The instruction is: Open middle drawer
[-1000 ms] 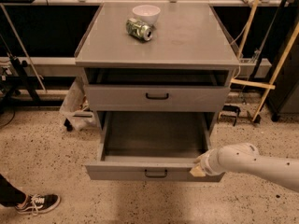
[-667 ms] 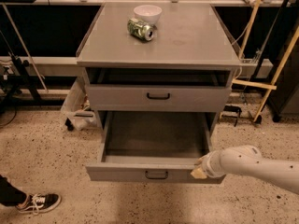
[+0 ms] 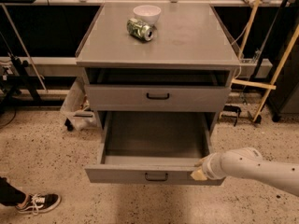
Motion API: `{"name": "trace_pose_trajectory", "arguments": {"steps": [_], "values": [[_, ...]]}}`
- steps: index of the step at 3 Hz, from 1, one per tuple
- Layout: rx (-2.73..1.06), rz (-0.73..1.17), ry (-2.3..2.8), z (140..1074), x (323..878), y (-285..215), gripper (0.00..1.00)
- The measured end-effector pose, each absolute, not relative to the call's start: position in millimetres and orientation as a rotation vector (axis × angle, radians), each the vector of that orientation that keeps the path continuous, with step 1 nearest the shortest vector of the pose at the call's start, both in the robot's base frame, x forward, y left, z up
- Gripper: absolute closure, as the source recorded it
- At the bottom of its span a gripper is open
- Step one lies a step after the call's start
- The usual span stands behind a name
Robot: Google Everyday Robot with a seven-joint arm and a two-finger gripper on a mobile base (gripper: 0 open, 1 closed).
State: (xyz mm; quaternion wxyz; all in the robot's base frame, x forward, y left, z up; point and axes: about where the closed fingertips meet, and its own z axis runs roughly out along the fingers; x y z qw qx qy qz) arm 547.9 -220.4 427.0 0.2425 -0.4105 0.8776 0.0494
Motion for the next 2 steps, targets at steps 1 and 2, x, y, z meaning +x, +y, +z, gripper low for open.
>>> {"name": "trace_pose_trajectory", "arguments": {"steps": [1, 2], "values": [[-1.122, 0.135, 2.399, 428.8, 547.7, -219.5, 1.00], [-1.097, 0.138, 2.398, 425.5, 539.0, -220.9, 1.00]]}}
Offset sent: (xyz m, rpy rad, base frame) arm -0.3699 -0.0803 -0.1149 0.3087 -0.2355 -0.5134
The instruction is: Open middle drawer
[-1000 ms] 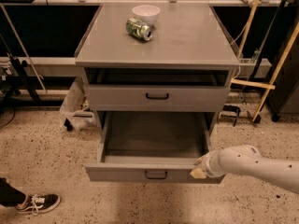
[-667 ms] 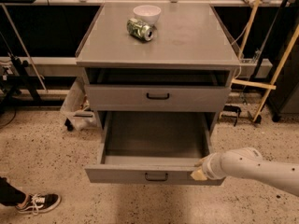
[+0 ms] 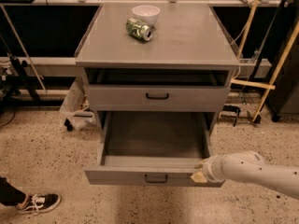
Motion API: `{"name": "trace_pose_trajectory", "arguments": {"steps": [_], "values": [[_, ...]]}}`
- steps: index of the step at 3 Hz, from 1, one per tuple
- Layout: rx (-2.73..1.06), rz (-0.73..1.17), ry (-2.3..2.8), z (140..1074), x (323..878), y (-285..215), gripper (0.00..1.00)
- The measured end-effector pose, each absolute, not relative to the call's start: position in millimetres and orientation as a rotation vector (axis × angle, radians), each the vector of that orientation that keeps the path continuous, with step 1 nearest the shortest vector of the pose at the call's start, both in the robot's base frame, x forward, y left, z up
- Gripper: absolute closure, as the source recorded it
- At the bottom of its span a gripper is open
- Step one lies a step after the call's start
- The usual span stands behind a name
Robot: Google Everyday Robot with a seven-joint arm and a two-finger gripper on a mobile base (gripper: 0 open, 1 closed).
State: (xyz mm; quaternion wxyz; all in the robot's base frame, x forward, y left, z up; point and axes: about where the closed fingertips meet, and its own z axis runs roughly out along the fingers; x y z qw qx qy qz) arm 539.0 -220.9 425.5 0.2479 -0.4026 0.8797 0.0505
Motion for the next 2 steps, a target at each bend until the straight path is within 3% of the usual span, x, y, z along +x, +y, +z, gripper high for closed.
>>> {"name": "trace_pose_trajectory", "arguments": {"steps": [2], "values": [[-1.082, 0.142, 2.396, 428.1, 533.9, -220.4, 1.00]]}}
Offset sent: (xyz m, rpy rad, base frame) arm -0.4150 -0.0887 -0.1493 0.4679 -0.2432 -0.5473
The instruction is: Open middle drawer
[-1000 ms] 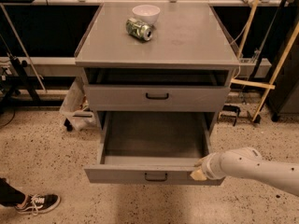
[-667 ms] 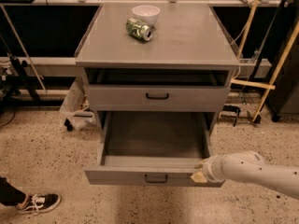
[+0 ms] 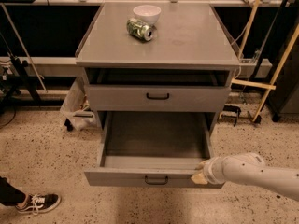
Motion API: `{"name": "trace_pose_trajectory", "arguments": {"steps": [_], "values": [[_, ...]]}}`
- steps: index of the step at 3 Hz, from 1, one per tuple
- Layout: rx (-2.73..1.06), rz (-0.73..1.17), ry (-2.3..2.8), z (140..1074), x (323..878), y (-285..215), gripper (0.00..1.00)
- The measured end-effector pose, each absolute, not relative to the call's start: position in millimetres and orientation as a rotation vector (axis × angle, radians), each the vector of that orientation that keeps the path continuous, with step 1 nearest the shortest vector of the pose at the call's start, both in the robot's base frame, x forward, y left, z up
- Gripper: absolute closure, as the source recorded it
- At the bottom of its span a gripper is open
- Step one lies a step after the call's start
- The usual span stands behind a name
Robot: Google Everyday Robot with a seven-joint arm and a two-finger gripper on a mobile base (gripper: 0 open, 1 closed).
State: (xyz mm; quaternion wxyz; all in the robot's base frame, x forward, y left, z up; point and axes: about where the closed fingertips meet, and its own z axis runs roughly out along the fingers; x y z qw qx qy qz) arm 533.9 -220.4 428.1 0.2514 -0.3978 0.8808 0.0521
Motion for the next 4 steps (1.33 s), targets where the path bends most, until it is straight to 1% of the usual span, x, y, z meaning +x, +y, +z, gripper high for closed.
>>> {"name": "trace_pose_trajectory", "arguments": {"steps": [4], "values": [[-1.047, 0.153, 2.395, 427.7, 521.3, -221.1, 1.00]]}}
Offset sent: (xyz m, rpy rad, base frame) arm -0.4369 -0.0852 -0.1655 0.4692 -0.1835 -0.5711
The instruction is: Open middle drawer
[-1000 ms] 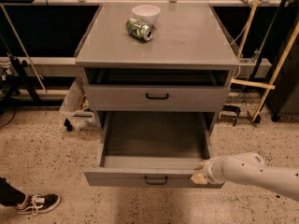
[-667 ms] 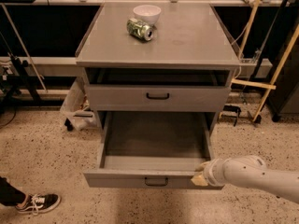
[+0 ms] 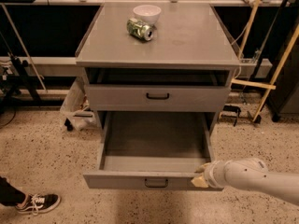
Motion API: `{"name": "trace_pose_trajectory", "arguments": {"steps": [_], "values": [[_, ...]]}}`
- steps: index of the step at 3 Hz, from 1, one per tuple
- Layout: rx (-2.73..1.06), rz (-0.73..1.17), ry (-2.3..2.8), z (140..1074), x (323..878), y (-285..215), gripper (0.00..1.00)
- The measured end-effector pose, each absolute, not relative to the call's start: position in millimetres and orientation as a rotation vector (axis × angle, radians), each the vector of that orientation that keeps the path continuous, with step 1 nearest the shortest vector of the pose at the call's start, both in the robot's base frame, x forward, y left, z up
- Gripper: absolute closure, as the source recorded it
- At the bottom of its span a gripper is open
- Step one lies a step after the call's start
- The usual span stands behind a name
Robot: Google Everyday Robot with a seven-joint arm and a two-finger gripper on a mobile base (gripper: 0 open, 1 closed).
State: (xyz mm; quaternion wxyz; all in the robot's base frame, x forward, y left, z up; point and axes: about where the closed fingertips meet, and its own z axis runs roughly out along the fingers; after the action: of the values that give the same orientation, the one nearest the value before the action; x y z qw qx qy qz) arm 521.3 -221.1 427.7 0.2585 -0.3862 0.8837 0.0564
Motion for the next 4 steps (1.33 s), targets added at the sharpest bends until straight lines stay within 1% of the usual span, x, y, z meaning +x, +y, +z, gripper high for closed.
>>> {"name": "trace_pose_trajectory", "arguments": {"steps": [4], "values": [[-1.012, 0.165, 2.395, 427.0, 507.8, -221.8, 1.00]]}}
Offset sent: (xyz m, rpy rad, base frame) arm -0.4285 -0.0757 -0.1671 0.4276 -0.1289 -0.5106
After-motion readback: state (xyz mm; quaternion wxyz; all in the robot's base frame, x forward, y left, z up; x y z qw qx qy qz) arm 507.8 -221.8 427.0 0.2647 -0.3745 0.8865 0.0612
